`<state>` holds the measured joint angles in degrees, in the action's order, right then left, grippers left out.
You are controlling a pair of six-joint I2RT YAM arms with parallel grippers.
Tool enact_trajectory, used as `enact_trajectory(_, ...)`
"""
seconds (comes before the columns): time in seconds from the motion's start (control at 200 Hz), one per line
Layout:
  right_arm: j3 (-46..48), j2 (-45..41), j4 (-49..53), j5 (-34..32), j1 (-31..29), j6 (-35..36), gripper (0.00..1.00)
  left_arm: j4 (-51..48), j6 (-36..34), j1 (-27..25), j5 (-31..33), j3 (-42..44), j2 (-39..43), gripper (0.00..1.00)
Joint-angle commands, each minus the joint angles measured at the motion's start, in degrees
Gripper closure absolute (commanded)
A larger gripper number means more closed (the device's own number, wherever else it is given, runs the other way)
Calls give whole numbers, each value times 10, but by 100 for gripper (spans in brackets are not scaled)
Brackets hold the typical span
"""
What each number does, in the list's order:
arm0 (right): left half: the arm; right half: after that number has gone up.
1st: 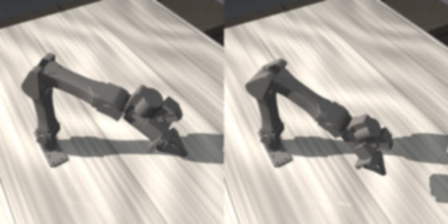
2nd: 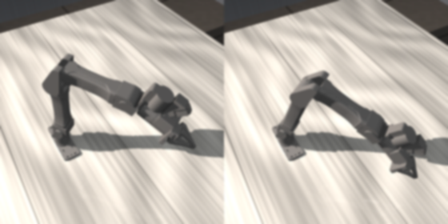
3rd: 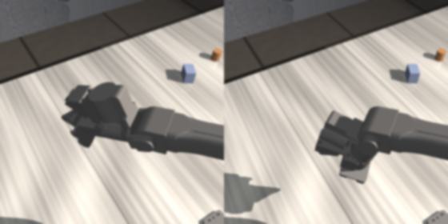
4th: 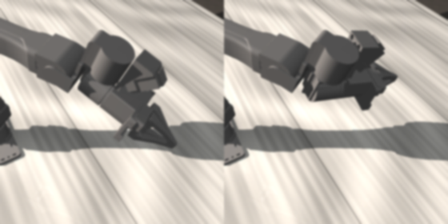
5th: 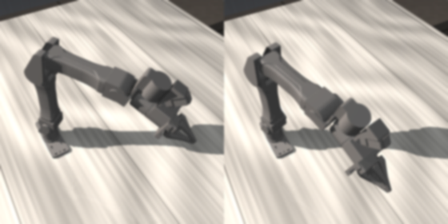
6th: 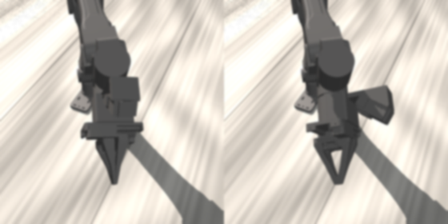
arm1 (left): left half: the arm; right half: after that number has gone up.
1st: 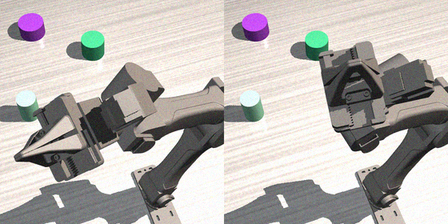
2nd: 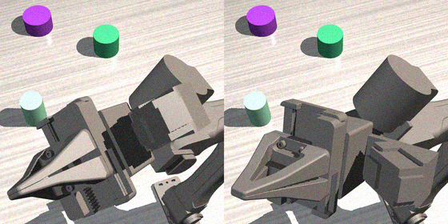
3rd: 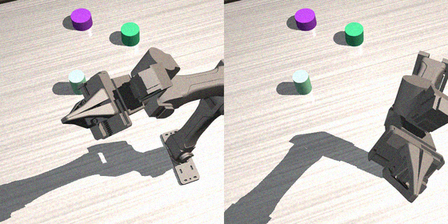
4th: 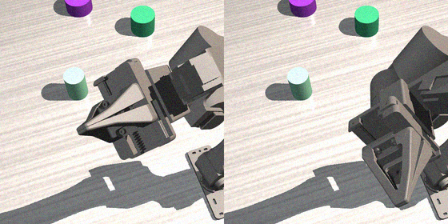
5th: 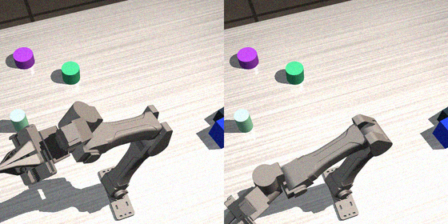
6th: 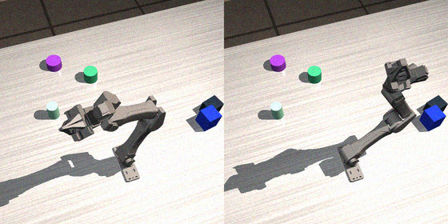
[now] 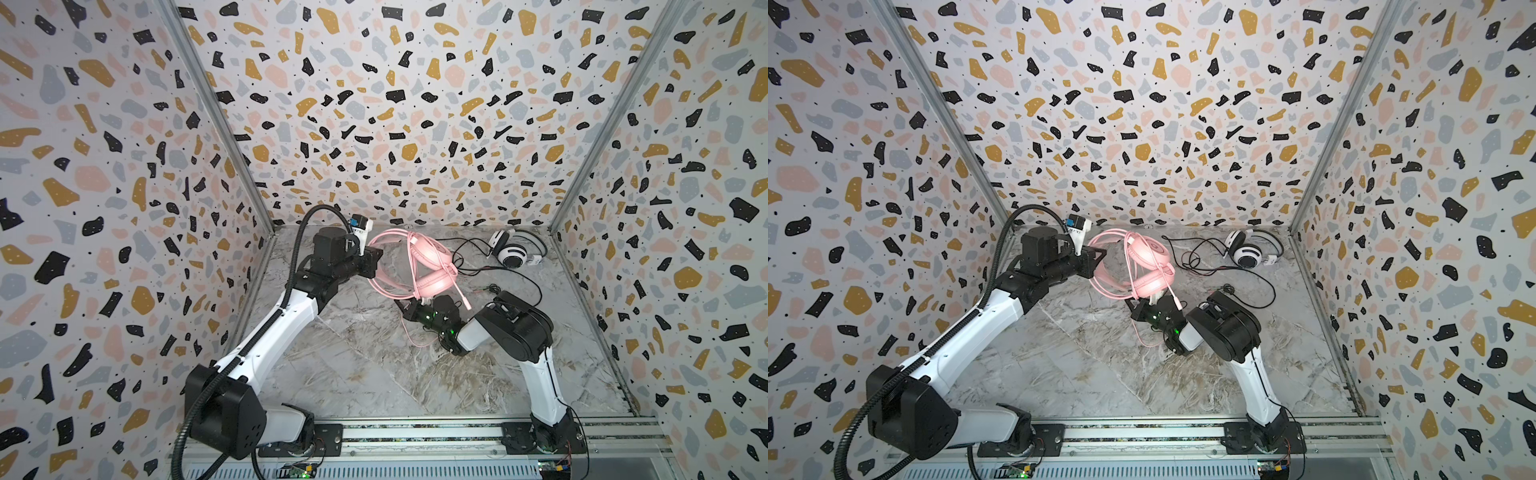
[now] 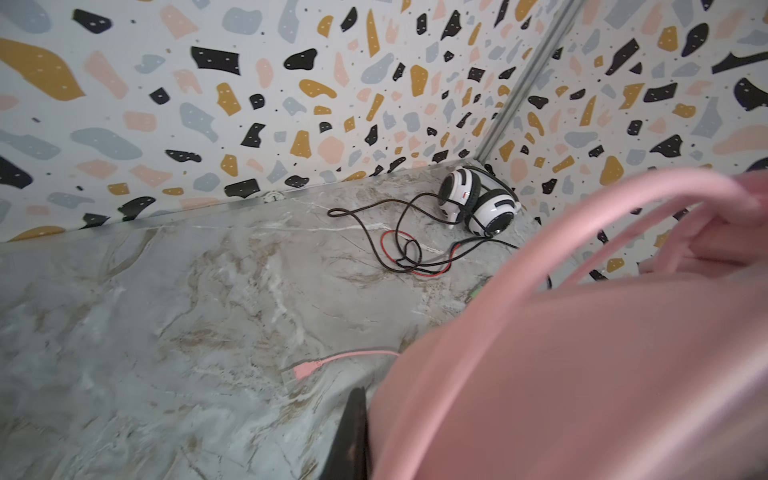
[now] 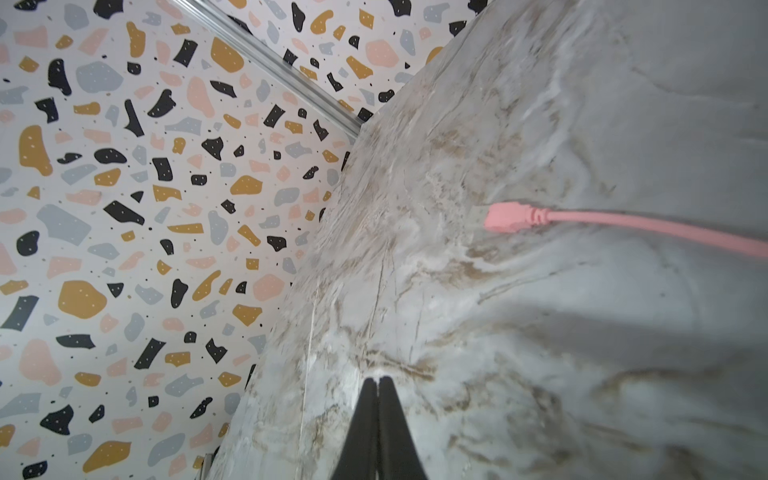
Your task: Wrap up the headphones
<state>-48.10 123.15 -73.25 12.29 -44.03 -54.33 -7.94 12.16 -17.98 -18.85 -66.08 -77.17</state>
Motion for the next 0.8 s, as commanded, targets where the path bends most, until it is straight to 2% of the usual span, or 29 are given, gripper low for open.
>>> enact_trajectory(0.0, 15, -37, 24, 14, -20, 29, 97, 80, 47, 18, 14, -4, 27, 100)
enact_trajectory(0.205, 72, -67, 22, 30, -42, 35, 97, 65, 78, 49, 46, -12, 7, 100)
enact_trajectory(0.31, 108, -98, 28, 19, -60, 47, 97, 69, 107, 78, 53, -6, 4, 100)
enact_trajectory(0.531, 129, -148, 97, 7, -108, 89, 97, 49, 115, 107, 99, -7, 3, 100)
enact_trajectory(0.791, 95, -184, 205, -5, -156, 150, 97, 1, 89, 108, 214, -19, 10, 100)
